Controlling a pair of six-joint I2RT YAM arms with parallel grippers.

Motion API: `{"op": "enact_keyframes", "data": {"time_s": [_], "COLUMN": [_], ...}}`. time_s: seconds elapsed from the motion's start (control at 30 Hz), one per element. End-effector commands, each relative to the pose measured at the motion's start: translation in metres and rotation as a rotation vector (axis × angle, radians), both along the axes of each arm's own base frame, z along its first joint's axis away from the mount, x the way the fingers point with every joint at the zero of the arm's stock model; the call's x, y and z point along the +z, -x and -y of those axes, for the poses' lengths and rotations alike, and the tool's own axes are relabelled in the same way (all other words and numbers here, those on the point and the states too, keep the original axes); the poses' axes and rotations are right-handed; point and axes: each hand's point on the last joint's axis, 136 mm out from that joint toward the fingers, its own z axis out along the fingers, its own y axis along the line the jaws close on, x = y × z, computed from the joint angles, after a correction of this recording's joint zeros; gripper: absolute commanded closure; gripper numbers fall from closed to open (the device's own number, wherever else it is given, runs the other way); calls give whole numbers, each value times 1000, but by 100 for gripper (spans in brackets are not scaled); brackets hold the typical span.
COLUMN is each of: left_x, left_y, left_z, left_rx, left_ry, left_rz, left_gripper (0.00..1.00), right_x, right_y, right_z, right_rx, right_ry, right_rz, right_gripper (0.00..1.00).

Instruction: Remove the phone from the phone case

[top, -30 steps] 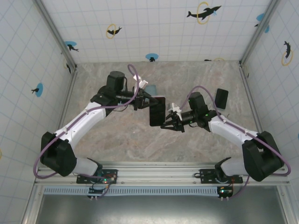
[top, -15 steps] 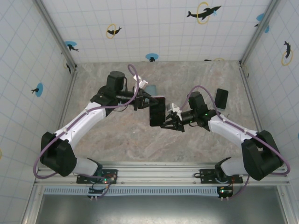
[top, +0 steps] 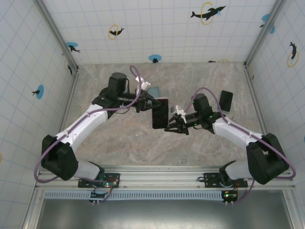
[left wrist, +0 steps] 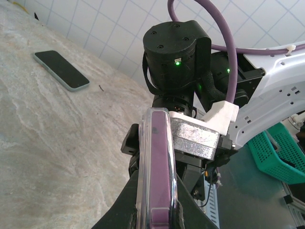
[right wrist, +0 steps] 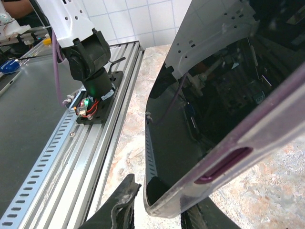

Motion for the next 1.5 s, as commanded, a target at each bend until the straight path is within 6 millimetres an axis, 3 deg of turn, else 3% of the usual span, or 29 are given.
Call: {"op": "enact_keyframes", "data": {"time_s": [0.0, 0.6, 0.87, 1.07, 1.23, 1.47], "left_x": [32, 30, 30, 29, 29, 28], "left_y": [-1, -3, 1, 2, 6, 5], "left_z": [-1, -1, -1, -1, -2, -1], "left_rx": [-14, -17, -35, -36, -49, -46], "left_ry": [63, 67, 67, 60, 77, 82], "left_rz": [103, 48, -28, -60, -79, -110], "left_gripper": [97, 100, 100, 100, 100, 100], "right_x": [4, 2, -1, 21, 27, 42], "right_y": [2, -4, -22, -32, -40, -39], "right_z": [0, -3, -3, -7, -7, -8], "right_rx": [18, -12, -124, -205, -275, -309], "right_ry": [-15, 9, 63, 8, 24, -40], "right_rz": [9, 79, 214, 341, 442, 472], "right_gripper": [74, 91, 95, 97, 97, 97]}}
